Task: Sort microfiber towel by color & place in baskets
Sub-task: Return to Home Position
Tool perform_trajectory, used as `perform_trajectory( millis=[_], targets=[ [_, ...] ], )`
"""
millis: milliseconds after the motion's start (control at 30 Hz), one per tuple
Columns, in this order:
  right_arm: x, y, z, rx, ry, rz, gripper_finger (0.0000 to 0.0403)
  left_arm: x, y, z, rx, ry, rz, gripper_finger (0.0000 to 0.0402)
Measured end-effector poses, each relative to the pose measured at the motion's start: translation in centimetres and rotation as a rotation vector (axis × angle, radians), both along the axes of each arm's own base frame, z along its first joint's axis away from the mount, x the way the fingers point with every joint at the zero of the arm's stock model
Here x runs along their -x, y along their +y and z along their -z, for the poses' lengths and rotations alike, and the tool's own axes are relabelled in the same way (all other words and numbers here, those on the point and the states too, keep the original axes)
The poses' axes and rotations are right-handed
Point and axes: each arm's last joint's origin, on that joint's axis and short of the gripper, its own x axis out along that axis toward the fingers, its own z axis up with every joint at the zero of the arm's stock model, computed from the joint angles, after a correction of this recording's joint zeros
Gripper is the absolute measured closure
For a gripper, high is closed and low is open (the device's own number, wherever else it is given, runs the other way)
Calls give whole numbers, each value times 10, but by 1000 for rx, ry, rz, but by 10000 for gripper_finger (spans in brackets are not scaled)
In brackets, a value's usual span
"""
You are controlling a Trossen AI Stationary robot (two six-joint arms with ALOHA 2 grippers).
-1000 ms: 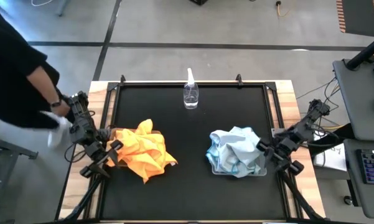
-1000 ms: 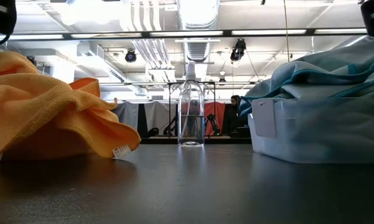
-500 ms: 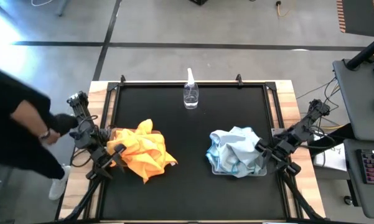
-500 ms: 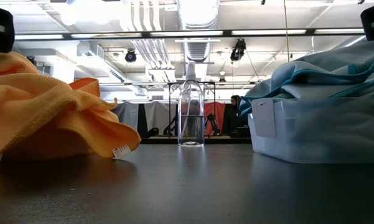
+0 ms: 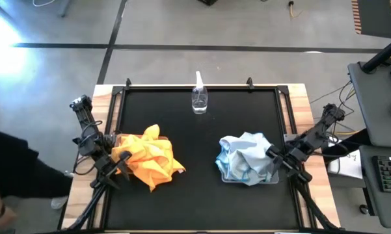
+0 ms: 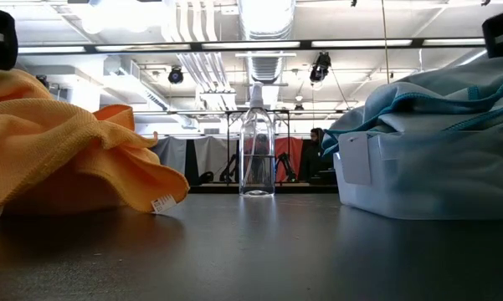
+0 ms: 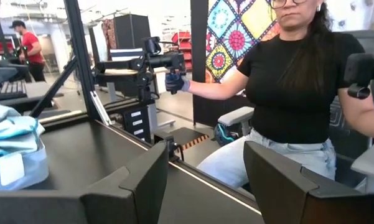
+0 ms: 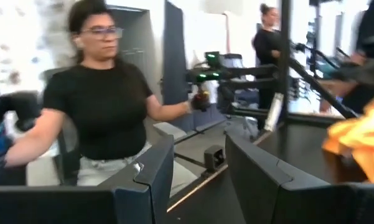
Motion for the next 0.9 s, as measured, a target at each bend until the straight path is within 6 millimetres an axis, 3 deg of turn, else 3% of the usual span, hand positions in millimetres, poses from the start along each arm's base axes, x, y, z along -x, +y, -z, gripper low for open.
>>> perform_trajectory(
  millis=[267,900],
  targets=[
    [-5,-5,9,-70,181,226,261,0,0,1,-4,10,0,208],
    [-6,-5,10,-66,184,237,261,-1,-2,1,-16,31,1,208]
  ],
)
